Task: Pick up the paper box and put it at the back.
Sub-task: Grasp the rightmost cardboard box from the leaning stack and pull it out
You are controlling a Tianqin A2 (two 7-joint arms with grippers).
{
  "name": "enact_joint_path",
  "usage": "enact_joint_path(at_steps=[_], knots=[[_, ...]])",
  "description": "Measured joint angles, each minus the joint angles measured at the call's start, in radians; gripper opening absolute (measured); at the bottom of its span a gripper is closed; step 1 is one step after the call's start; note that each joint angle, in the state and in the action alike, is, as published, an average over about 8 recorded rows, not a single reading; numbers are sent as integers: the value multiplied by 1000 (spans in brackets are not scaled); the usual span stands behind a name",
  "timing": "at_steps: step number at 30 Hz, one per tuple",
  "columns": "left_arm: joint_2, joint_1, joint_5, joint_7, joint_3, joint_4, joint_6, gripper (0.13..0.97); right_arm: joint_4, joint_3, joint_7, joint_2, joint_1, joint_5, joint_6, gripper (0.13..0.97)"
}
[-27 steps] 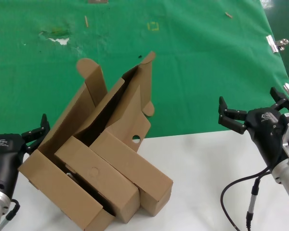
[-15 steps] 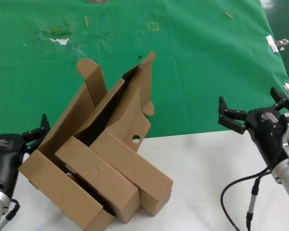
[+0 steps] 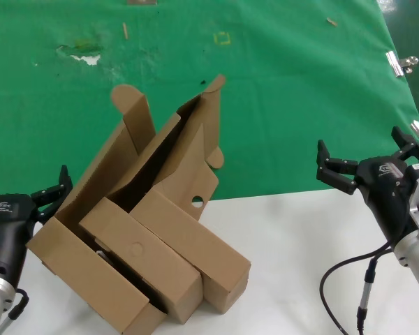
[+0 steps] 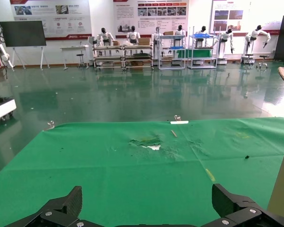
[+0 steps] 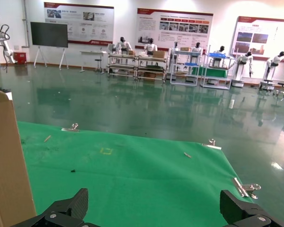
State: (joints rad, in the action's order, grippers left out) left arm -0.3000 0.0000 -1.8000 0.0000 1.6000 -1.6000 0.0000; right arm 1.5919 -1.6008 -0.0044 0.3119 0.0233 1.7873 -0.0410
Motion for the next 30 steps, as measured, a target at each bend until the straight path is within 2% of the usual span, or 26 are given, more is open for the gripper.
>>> enact_joint_path(at_steps=[4,9,13,17,23,25,30], knots=[[0,0,0,0,0,0,0,960,22,46,-58,-24,-23,26,-71,966],[0,0,0,0,0,0,0,944,52,154,-200,-49,-76,92,-242,966],[0,0,0,0,0,0,0,913,35,211,-296,-10,-114,131,-371,966],[0,0,0,0,0,0,0,881,8,241,-379,73,-157,149,-496,966],[0,0,0,0,0,0,0,784,-13,217,-470,210,-197,128,-639,966],[0,0,0,0,0,0,0,768,-14,189,-494,245,-199,114,-675,966],[0,0,0,0,0,0,0,646,-15,101,-537,296,-180,79,-743,966]])
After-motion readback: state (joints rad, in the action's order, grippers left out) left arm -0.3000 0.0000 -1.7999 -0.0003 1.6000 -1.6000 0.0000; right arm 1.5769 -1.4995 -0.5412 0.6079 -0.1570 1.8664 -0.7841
